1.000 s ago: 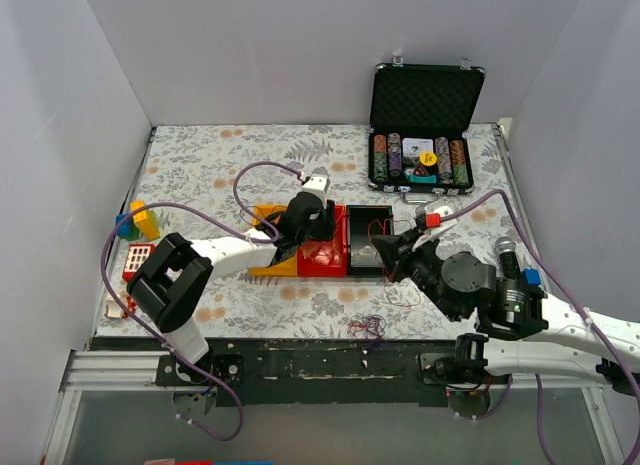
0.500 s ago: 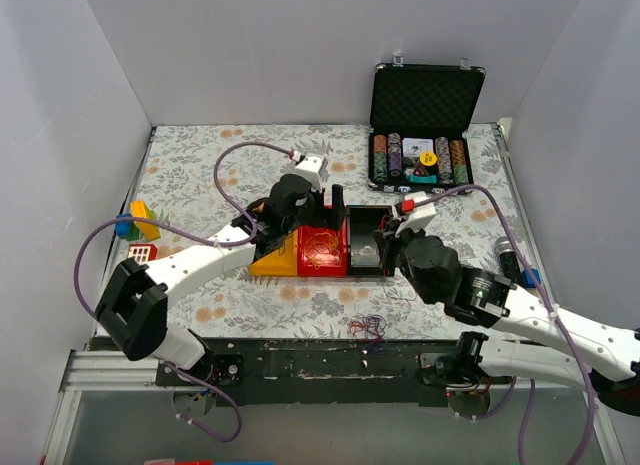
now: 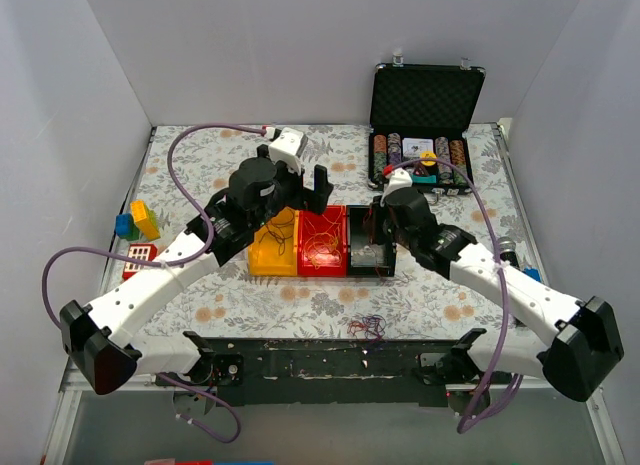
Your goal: Untangle the cables
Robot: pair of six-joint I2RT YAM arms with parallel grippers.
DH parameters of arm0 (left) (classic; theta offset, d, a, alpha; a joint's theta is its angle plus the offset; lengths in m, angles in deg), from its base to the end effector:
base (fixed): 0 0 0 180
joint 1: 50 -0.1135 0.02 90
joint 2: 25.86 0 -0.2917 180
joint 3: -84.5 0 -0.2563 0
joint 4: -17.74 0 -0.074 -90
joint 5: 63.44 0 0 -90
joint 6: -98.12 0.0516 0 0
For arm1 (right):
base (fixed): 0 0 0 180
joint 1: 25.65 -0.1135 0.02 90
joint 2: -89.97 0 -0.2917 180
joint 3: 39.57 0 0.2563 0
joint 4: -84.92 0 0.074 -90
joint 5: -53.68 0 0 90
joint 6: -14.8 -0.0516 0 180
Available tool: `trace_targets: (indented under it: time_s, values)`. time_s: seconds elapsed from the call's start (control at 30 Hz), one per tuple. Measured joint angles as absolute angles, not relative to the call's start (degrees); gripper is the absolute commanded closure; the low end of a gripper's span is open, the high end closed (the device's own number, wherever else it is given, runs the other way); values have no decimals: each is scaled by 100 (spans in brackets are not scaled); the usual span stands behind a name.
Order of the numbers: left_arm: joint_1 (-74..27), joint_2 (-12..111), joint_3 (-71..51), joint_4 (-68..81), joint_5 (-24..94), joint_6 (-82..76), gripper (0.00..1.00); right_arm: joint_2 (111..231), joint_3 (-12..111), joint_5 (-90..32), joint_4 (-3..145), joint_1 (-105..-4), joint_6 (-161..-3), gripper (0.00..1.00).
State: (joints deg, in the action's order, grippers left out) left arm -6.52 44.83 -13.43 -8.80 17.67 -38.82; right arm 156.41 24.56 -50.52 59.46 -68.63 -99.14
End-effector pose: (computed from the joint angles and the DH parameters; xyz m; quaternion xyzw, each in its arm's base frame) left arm 0.2199 -0.1975 0.4067 -0.0710 0.7900 -0.3866 0.4705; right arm 0.2056 0.1743 0.3128 -0.0775 0.8484 0.1945 0.4862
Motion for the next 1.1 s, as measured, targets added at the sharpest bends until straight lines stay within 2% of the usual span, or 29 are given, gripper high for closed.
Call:
trace_targets:
  time_s: [0.2,0.37,0.6,0.97,1.0,1.1]
  values:
    - [-672,4523,-996,-1079,1465,-3550,2,16504,2902,-3933,5769,-6264,-9945,99]
    - [-676,4634,-615,-1197,1223,-3408,2,17249,3343,-3489,5601,-6024,-9842,99]
    - [-680,4829,-331,-1422,1026,-3364,2,18084,3881,-3380,5358,-5834,-9643,99]
    - [-683,4833,-305,-1583,1006,-3395,2,18425,3881,-3996,5312,-5840,-9602,99]
    - [-683,4833,-305,-1592,1006,-3406,2,18454,3881,-4031,5308,-5842,-9604,95]
    - [-683,4840,-301,-1597,1020,-3425,2,18611,3909,-4169,5264,-5871,-9645,75]
